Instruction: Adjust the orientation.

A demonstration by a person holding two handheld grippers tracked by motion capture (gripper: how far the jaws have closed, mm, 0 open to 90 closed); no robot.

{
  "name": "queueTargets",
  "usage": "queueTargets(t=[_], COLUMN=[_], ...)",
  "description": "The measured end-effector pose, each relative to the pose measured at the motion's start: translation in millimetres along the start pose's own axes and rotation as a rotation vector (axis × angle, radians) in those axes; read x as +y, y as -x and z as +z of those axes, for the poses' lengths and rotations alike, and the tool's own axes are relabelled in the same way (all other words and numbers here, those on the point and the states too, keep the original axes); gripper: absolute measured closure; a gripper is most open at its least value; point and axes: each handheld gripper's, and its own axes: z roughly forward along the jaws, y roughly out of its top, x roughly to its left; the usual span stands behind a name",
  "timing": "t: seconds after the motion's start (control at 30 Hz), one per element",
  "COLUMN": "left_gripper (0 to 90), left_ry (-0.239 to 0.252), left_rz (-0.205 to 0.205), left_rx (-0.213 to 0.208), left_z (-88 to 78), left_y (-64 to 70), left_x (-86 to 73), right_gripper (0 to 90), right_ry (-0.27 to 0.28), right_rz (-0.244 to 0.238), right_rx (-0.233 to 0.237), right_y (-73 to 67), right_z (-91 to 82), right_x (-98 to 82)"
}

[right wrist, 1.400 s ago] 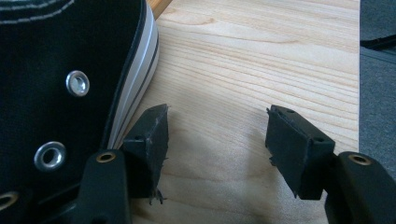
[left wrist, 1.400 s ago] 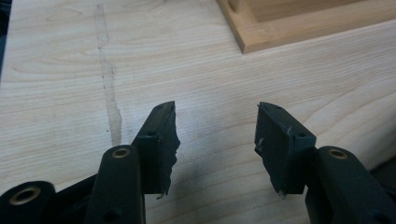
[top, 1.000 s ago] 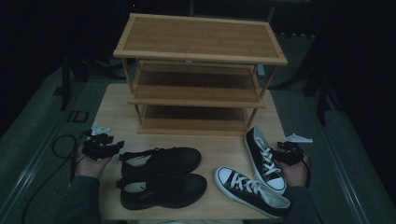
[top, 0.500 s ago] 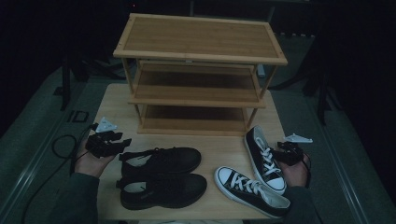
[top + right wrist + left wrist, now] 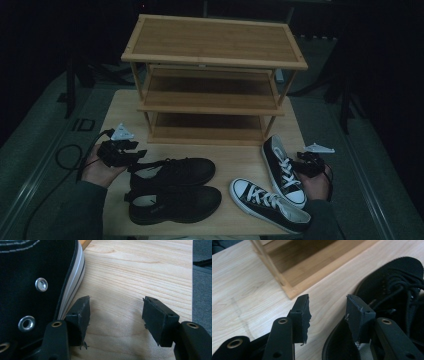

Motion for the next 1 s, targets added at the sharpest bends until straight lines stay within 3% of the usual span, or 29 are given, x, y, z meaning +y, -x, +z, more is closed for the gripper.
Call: queueTargets(t=[0.07,0.4,0.53,0.7,1.0], left_gripper=[54.5,52.7,56.0,57.9,60.0], left_ry=[-0.015,-0.066,-0.075,-0.081,-0.122], left_rz=[0.028,0.077,0.104,0.122,0.158], left_rx=[-0.016,-0.03,-0.086,-0.118,-0.145], left_z=[2.3,9.3,8.9,9.3,15.7], left_y=[3.4,9.8,13.4,15.9,18.9], left_x=[2.3,8.6,10.3,11.0,13.2], right_gripper=[39.2,39.2,39.2,39.2,39.2], right_ry=[0.0,0.0,0.0,0.0,0.0], right_rz=[0.0,0.0,0.0,0.0,0.0], right_rx=[0.0,0.001,0.0,0.0,0.0], right_y=[0.0,0.0,0.0,0.0,0.0], right_z=[0.0,0.0,0.0,0.0,0.0], right_x=[0.0,0.0,0.0,0.0,0.0])
